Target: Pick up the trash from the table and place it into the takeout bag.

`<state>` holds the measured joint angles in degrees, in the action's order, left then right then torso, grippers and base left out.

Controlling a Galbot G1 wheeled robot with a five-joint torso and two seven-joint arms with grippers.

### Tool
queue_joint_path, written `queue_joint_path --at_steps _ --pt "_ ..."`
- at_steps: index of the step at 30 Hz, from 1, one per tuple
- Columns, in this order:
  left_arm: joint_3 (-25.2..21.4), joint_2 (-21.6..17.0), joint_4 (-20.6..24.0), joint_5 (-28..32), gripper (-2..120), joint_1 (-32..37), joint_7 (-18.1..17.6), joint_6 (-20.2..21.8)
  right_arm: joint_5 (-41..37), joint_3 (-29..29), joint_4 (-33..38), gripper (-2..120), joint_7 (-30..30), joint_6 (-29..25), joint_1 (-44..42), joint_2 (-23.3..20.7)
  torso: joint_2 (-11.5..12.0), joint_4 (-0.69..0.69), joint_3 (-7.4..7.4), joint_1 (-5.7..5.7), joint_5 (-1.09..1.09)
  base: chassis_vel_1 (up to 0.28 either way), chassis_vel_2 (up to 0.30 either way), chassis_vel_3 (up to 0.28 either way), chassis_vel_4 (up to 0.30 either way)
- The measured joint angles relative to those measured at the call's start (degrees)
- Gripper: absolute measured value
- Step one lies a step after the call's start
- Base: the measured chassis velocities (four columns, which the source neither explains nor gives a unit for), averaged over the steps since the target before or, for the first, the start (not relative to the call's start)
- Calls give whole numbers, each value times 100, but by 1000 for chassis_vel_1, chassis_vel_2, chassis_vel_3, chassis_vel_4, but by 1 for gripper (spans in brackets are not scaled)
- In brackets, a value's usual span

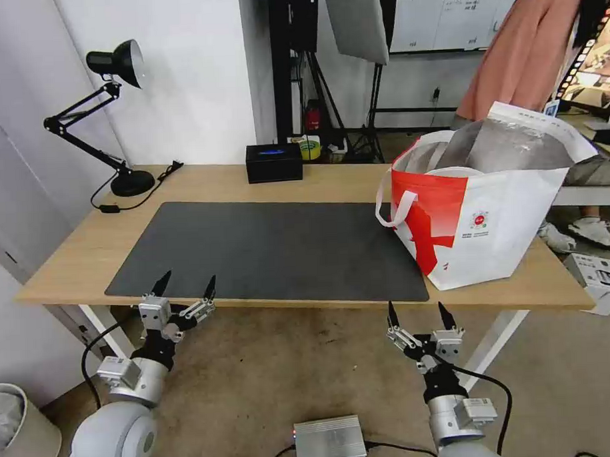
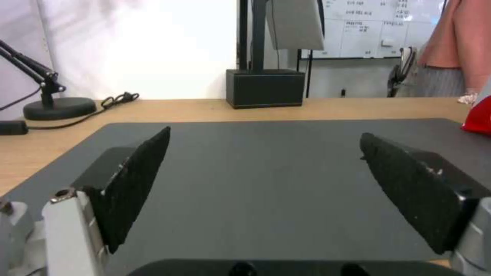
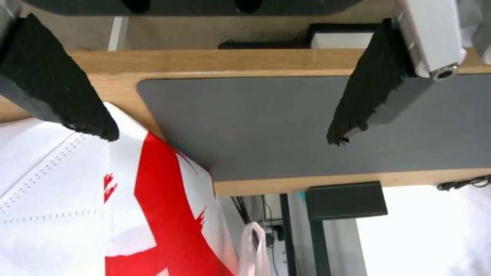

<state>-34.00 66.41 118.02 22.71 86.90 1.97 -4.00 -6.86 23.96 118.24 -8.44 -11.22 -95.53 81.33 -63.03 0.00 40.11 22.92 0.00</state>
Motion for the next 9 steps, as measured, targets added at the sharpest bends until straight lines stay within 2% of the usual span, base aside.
queue_joint_path --at_steps 9 --pt "0 -2 0 0 100 -1 -4 0 0 0 0 100 0 0 0 0 0 0 0 0 0 0 0 0 0"
